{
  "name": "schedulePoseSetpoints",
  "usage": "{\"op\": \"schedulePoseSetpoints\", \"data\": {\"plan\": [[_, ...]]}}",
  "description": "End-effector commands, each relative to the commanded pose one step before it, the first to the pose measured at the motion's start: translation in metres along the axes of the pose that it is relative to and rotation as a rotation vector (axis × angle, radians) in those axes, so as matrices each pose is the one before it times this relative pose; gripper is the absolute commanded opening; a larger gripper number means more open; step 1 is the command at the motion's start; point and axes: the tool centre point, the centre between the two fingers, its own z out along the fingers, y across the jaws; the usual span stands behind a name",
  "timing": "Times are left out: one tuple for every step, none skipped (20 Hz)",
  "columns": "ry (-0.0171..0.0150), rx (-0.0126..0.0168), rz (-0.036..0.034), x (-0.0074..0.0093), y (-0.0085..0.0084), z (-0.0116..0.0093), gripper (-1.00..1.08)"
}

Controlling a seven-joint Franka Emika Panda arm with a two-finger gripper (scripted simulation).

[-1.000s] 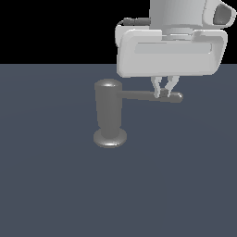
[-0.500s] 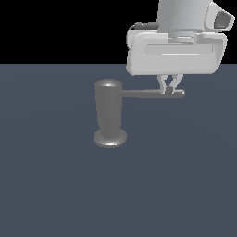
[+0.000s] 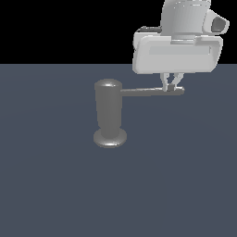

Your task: Turn on the faucet by rotating a designated handle.

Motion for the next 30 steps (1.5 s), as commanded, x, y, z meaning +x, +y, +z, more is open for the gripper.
{"op": "schedulePoseSetpoints", "data": {"plan": [[-0.01326,0.00299,-0.00152,0.00529,0.00418,0.00794,-1.00],[-0.00067,0.00023,0.00067,0.00243,0.00227,0.00033,-1.00],[-0.00067,0.00023,0.00067,0.00242,0.00226,0.00033,-1.00],[0.00000,0.00000,0.00000,0.00240,0.00189,-0.00004,-1.00],[-0.00106,0.00037,0.00106,0.00241,0.00246,0.00054,-1.00],[-0.00067,0.00023,0.00067,0.00240,0.00224,0.00033,-1.00],[-0.00067,0.00024,0.00067,0.00239,0.00224,0.00033,-1.00],[-0.00067,0.00024,0.00067,0.00238,0.00223,0.00033,-1.00],[0.00000,0.00000,0.00000,0.00237,0.00185,-0.00005,-1.00],[-0.00106,0.00037,0.00106,0.00237,0.00244,0.00054,-1.00],[-0.00067,0.00024,0.00067,0.00236,0.00221,0.00033,-1.00],[-0.00067,0.00024,0.00067,0.00235,0.00221,0.00032,-1.00],[-0.00047,0.00017,0.00048,0.00235,0.00209,0.00021,-1.00],[-0.00067,0.00024,0.00067,0.00234,0.00219,0.00032,-1.00],[-0.00067,0.00024,0.00067,0.00233,0.00219,0.00032,-1.00],[0.00000,0.00000,0.00000,0.00233,0.00179,-0.00007,-1.00],[-0.00094,0.00034,0.00095,0.00231,0.00233,0.00048,-1.00],[-0.00066,0.00024,0.00067,0.00230,0.00217,0.00032,-1.00],[-0.00066,0.00024,0.00068,0.00230,0.00216,0.00032,-1.00],[-0.00066,0.00024,0.00068,0.00229,0.00215,0.00031,-1.00],[0.00000,0.00000,0.00000,0.00229,0.00174,-0.00008,-1.00],[-0.00093,0.00033,0.00096,0.00226,0.00230,0.00047,-1.00],[-0.00066,0.00023,0.00068,0.00226,0.00212,0.00030,-1.00],[0.00000,0.00000,0.00000,0.00000,0.00000,0.00000,-1.00],[0.02386,0.00203,-0.04273,0.01099,-0.02528,-0.01356,-1.00],[-0.00059,-0.00003,0.00104,0.00327,0.00000,0.00038,-1.00],[-0.00034,-0.00002,0.00060,0.00330,-0.00022,0.00025,-1.00],[-0.00059,-0.00003,0.00104,0.00323,0.00001,0.00038,-1.00],[-0.00059,-0.00003,0.00104,0.00321,0.00001,0.00038,-1.00],[-0.00034,-0.00002,0.00060,0.00324,-0.00022,0.00025,-1.00]]}}
